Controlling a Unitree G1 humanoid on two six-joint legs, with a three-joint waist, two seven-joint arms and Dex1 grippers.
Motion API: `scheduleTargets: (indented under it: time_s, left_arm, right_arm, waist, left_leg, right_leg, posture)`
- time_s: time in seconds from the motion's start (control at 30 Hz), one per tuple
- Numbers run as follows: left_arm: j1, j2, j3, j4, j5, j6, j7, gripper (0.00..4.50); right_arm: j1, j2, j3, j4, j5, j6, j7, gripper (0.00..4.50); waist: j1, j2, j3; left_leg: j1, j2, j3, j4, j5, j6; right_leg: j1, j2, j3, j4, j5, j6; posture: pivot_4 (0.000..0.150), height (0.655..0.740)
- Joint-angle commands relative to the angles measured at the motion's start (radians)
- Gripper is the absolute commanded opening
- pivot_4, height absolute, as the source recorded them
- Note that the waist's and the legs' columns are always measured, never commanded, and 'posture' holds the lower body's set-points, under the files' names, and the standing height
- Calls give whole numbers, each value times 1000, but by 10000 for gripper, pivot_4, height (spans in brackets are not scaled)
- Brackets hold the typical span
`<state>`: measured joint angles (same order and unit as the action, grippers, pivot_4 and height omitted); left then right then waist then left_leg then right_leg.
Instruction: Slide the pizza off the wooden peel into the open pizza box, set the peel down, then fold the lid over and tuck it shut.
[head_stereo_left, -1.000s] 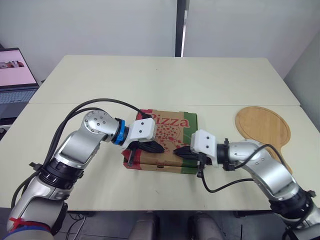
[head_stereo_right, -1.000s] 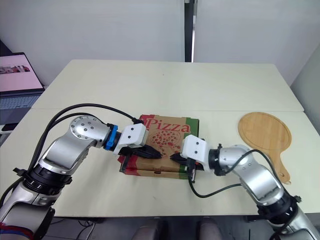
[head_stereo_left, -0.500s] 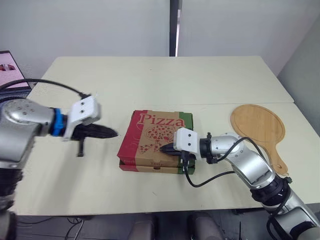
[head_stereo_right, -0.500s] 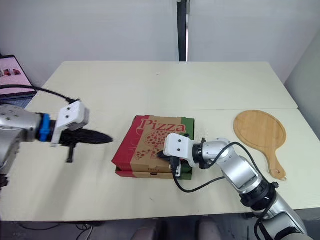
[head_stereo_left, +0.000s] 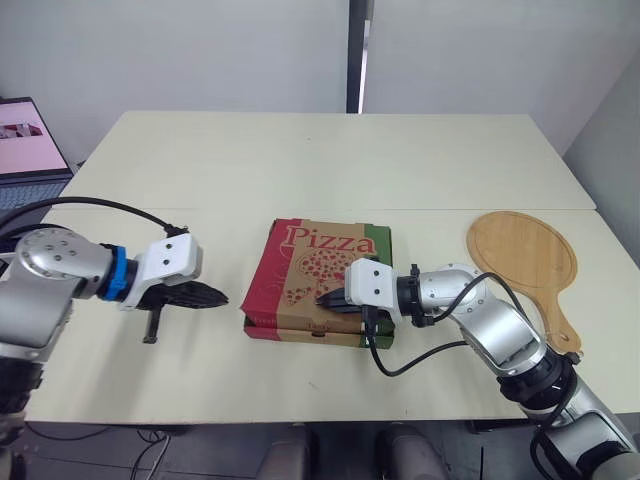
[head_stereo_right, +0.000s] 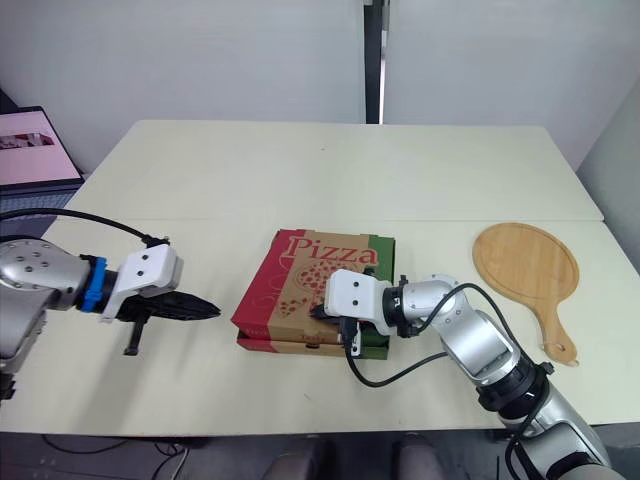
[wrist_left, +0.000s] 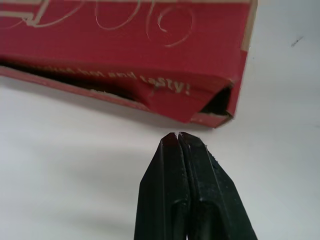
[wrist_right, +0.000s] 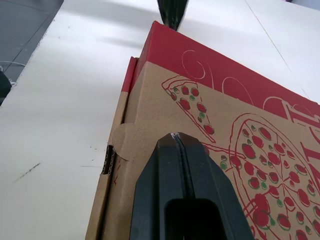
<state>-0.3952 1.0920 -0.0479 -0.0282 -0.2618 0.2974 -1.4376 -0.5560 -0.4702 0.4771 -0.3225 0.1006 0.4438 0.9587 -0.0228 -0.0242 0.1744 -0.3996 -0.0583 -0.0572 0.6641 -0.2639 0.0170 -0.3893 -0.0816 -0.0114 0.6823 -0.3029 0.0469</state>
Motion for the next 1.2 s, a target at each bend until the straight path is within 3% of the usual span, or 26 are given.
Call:
scheduleTargets:
  time_s: [0.03,0.3,0.97,1.2]
  left_arm:
    - [-42,-26,-23,6,17,-11,9,0]
    - [-50,-56,-74,-7,37,-33,-4,0]
    - [-44,-167,-10,-124,-77,148,124,0]
    - [19,-106,-31,-104,-18,58,91,0]
  right_arm:
    - [-12,4,-1,-10,-1,-16,10,141]
    - [-16,12,-7,-19,2,-7,7,141]
    - [-12,27,-21,-23,6,4,-10,141]
    - [-9,23,-18,-19,-1,-1,-10,141]
  waist:
    - [-2,0,0]
    - [-4,0,0]
    - [0,0,0]
    - [-4,0,0]
  left_leg:
    - [0,0,0,0,0,0]
    - [0,0,0,0,0,0]
    - [0,0,0,0,0,0]
    - [0,0,0,0,1,-2]
  right_leg:
    - [0,0,0,0,0,0]
    - [0,0,0,0,0,0]
    - [0,0,0,0,0,0]
    - [0,0,0,0,0,0]
  posture:
    - [1500,7281]
    - [1500,7281]
    - [1500,7281]
    - [1500,7281]
